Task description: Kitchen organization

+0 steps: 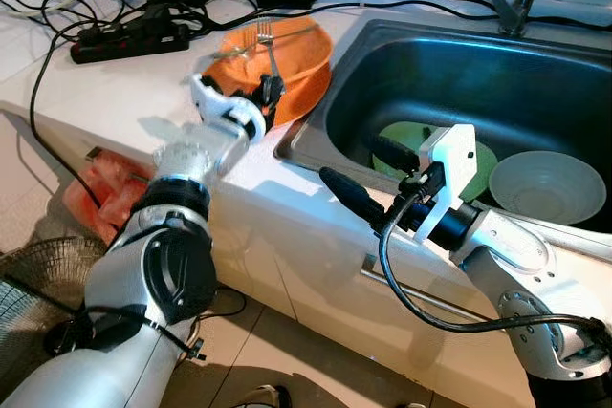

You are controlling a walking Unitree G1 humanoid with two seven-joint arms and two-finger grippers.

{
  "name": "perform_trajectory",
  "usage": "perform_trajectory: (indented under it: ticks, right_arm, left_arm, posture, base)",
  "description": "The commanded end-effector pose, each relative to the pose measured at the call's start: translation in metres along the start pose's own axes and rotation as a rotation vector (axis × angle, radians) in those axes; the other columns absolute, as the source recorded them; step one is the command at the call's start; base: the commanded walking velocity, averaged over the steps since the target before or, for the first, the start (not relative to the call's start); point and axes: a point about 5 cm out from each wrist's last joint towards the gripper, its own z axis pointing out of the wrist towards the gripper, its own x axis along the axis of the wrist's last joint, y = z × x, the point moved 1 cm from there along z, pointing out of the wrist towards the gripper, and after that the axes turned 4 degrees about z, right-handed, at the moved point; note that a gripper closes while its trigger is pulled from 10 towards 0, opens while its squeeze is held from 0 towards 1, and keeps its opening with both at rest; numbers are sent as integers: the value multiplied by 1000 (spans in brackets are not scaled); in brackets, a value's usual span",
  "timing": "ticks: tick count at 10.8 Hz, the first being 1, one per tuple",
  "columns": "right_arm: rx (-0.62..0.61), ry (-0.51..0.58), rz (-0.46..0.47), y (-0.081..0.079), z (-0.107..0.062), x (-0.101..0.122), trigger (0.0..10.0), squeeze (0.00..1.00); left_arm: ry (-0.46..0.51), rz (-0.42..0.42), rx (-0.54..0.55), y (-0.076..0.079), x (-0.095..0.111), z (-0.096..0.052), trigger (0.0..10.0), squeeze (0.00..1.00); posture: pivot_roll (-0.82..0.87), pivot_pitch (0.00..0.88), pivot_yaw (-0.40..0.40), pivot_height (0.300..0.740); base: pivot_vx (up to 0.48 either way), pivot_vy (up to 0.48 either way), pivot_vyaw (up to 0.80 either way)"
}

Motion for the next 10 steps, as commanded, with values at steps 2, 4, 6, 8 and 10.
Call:
perform_trajectory:
  ticks: [2, 4, 6, 8, 10]
  right_arm:
    - [26, 12, -15, -1, 4, 4, 10000, 0]
    - [30, 10, -16, 0, 4, 4, 10000, 0]
    - [29, 11, -18, 1, 5, 4, 10000, 0]
    - [33, 12, -17, 1, 6, 3, 10000, 0]
    - [37, 15, -19, 1, 8, 3, 10000, 0]
  left_arm:
    - [44, -4, 40, 17, 6, 3, 0, 0]
    - [39, 37, 22, 42, 7, 5, 0, 0]
    - [34, 53, 18, 57, 7, 3, 0, 0]
    - [35, 71, -3, 71, 8, 0, 471, 0]
    - [34, 115, 43, 63, 11, -5, 1098, 0]
  posture:
    - [-16, 94, 149, 740]
    - [-10, 90, 146, 740]
    - [-4, 85, 148, 740]
    - [9, 77, 148, 740]
    - [13, 72, 149, 740]
  base:
    - [0, 0, 0]
    - [0, 0, 0]
    - [0, 0, 0]
    - [0, 0, 0]
    - [0, 0, 0]
